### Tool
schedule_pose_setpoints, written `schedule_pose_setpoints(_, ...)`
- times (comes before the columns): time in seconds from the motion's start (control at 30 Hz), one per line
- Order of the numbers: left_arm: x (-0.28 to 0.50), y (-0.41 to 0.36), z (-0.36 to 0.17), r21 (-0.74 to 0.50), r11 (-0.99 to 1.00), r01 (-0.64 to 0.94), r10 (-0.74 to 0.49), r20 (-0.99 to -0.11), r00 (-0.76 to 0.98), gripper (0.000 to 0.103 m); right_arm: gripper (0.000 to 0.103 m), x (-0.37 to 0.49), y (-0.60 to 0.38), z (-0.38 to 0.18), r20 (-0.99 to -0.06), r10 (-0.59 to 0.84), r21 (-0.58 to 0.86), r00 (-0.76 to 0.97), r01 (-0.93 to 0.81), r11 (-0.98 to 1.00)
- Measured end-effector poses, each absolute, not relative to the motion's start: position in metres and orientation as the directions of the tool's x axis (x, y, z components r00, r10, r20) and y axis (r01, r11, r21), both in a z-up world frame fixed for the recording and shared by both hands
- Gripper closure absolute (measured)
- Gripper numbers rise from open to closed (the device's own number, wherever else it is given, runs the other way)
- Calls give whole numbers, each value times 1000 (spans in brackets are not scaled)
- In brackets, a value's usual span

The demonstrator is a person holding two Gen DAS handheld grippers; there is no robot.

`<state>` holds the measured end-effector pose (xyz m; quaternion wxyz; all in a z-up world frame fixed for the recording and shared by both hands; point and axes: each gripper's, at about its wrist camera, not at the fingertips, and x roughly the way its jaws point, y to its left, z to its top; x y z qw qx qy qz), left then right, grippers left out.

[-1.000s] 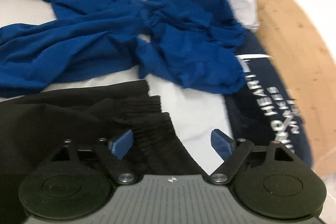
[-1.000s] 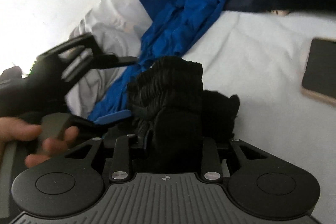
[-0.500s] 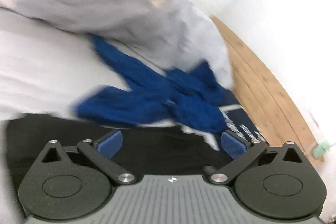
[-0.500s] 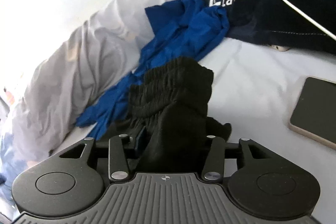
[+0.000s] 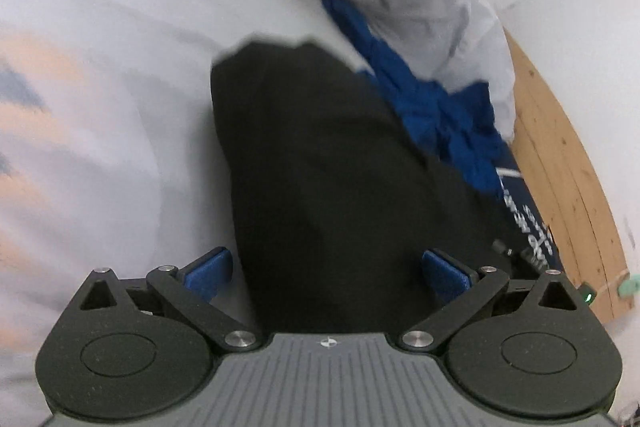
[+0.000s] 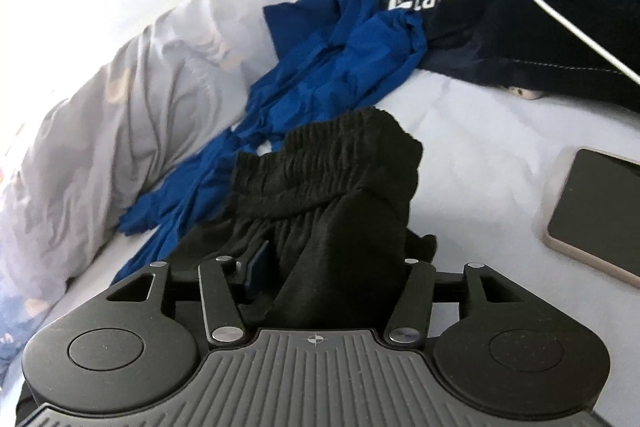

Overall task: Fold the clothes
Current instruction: 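Lower the black shorts onto the bed with both grippers holding the waistband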

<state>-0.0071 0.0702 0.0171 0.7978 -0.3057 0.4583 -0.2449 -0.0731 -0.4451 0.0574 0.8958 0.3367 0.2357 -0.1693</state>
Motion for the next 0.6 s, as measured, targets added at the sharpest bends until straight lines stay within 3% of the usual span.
schedule_pose_setpoints(0.07, -6, 71, 8, -749, 648, 138, -708, -527, 471, 0, 46, -79, -451, 59, -537, -129, 567, 834, 470, 676)
schedule_pose_setpoints(0.13, -3, 74, 2, -781, 602, 164, -744, -475, 469, 0, 33, -93, -462, 56, -504, -84, 692, 860, 460, 556)
schedule_pose_setpoints(0.2, 5, 73, 1, -806, 562, 187, -783, -446, 434, 0, 28, -108, -472, 54, -462, -57, 783, 885, 437, 443)
schedule_pose_setpoints(0.37, 32, 56, -1, -837, 504, 213, -838, -414, 354, 0, 25, -122, -462, 63, -445, -91, 759, 891, 429, 489)
schedule_pose_setpoints(0.57, 61, 64, -17, -931, 343, 126, -885, -276, 375, 0, 23, -135, -437, 73, -415, -110, 733, 903, 403, 548)
schedule_pose_setpoints(0.6, 64, 64, -21, -938, 326, 116, -890, -263, 374, 0, 18, -135, -430, 77, -397, -96, 726, 913, 376, 576)
